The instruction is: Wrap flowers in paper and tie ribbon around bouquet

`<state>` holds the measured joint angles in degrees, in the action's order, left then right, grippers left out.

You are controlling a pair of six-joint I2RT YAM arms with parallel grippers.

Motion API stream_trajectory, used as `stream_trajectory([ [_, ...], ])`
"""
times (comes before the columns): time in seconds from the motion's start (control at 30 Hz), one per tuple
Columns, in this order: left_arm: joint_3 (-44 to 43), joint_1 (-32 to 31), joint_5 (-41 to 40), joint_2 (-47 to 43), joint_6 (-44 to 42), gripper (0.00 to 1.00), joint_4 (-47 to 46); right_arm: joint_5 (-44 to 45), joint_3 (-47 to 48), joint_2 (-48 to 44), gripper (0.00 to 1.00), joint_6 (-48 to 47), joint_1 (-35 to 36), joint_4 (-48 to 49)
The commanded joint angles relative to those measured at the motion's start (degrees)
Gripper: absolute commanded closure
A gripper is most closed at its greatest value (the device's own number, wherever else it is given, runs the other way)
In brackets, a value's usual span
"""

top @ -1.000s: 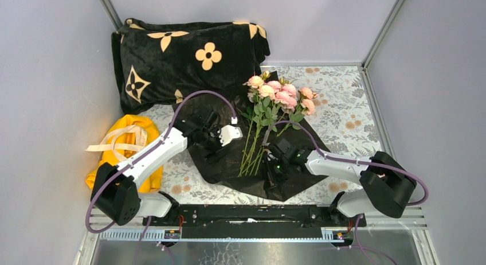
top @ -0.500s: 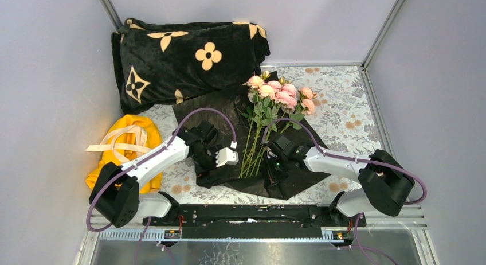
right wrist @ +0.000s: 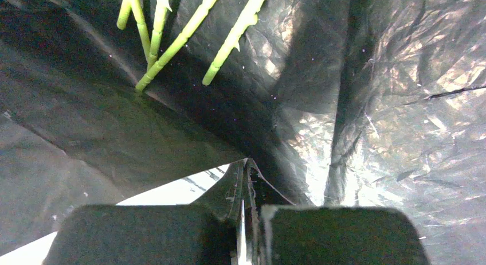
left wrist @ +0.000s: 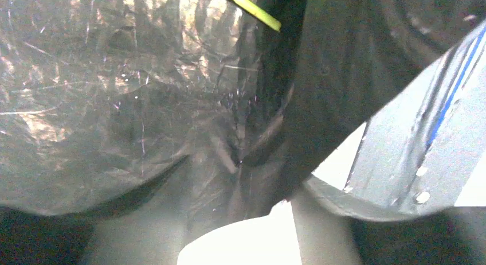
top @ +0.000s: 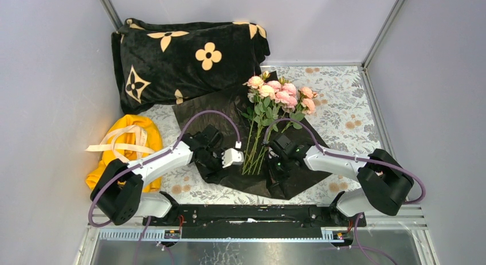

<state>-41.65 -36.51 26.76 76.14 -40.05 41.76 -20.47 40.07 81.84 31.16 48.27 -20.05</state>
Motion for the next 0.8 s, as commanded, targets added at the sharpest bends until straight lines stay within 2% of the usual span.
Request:
stream_trajectory([
  [0.0, 0.17, -0.25, 0.79, -0.31, 0.39, 0.45, -3.91, 0.14, 1.37, -1.03, 1.00, -2.15, -0.96, -2.66],
  [0.07, -0.50, -0.22, 2.38, 0.09, -0.44, 0.64, -2.22, -0.07, 1.39, -1.29, 1.00, -2.98, -1.29, -3.45],
  [0.13, -0.87, -0.23, 3.33, 0.60, -1.37, 0.90, -0.96, -0.23, 1.93, -1.27, 1.00, -4.02, -1.62, -4.66],
  [0.17, -1.08, -0.23, 3.45, 0.83, -2.03, 0.98, -0.23, -0.19, 2.27, -1.25, 1.00, -4.67, -1.87, -5.45],
  [0.33, -2.09, 0.54, 1.01, 3.86, -2.47, 1.00, 0.84, -0.60, 2.58, -0.48, 1.00, -6.79, -3.78, -6.09],
  [0.6, 0.25, 2.47, -6.82, 10.12, 1.07, 1.00, -5.26, -0.58, 3.88, 3.85, 1.00, -8.78, -5.47, -4.87],
  [0.77, 1.30, 2.50, -4.99, 10.19, 3.25, 1.00, -5.68, 0.37, 4.23, 5.85, 1.00, -9.26, -5.71, -5.77],
])
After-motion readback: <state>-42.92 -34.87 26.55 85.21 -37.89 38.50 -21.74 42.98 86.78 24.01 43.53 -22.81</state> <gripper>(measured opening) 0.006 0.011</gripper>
